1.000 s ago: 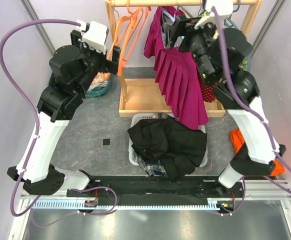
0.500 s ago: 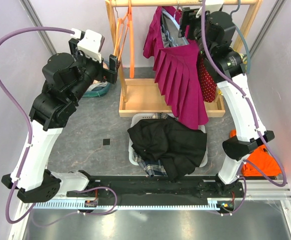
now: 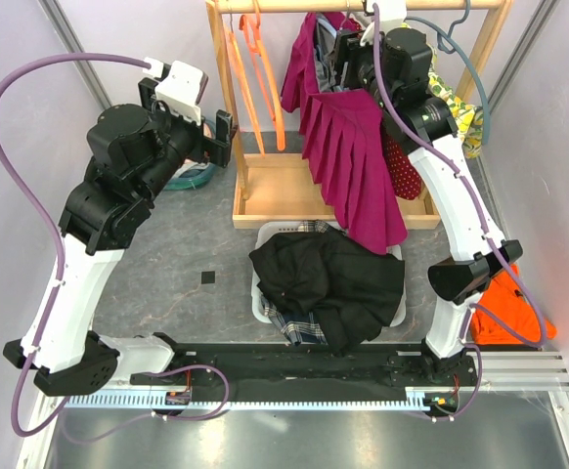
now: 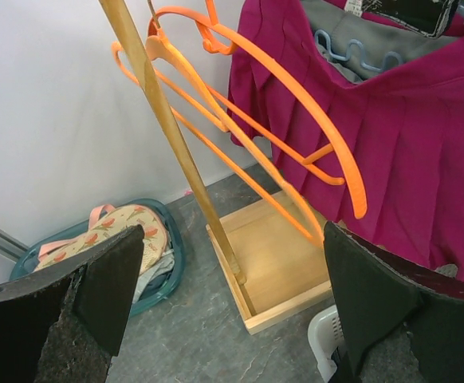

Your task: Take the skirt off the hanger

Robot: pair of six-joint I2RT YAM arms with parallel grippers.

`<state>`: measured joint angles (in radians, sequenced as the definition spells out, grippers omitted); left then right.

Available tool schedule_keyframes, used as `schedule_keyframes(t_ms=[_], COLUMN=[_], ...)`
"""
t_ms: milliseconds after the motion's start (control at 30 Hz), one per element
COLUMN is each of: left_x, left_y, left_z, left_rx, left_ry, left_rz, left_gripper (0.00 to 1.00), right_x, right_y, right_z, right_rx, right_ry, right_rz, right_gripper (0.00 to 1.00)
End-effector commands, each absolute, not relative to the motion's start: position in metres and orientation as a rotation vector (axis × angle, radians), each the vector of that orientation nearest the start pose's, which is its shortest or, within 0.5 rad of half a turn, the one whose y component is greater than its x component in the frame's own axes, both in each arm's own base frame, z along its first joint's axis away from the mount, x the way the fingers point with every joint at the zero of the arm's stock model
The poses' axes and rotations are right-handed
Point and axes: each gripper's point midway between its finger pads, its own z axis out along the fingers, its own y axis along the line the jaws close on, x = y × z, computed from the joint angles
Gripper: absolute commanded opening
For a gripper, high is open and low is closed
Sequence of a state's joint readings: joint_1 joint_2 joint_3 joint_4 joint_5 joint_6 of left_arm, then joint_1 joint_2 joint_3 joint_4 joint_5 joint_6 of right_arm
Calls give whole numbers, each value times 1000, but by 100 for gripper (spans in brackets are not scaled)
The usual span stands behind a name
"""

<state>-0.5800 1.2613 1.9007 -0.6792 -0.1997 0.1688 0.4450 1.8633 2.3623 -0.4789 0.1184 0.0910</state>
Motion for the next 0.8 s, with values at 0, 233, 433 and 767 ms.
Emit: schedule_keyframes(t_ms=[0,233,433,767], left_x=[307,305,302,299], left_y=[-151,-149,-147,-142], left_z=[513,514,515,512], left_rx=[426,425,426,426], left_ry=[1533,1529,1524,1525], left_rz=[-163,-163,-162,-142], left_gripper=[100,100,100,100], right_x=[488,483,471,428], right_y=[221,227,220,195], right_z=[494,495,541,630], right_rx=[-191,-208,-170,-106], right_ry=[1565,1567,1428,1172], right_rz=[370,412,428,460], right_gripper=[67,13,0,0])
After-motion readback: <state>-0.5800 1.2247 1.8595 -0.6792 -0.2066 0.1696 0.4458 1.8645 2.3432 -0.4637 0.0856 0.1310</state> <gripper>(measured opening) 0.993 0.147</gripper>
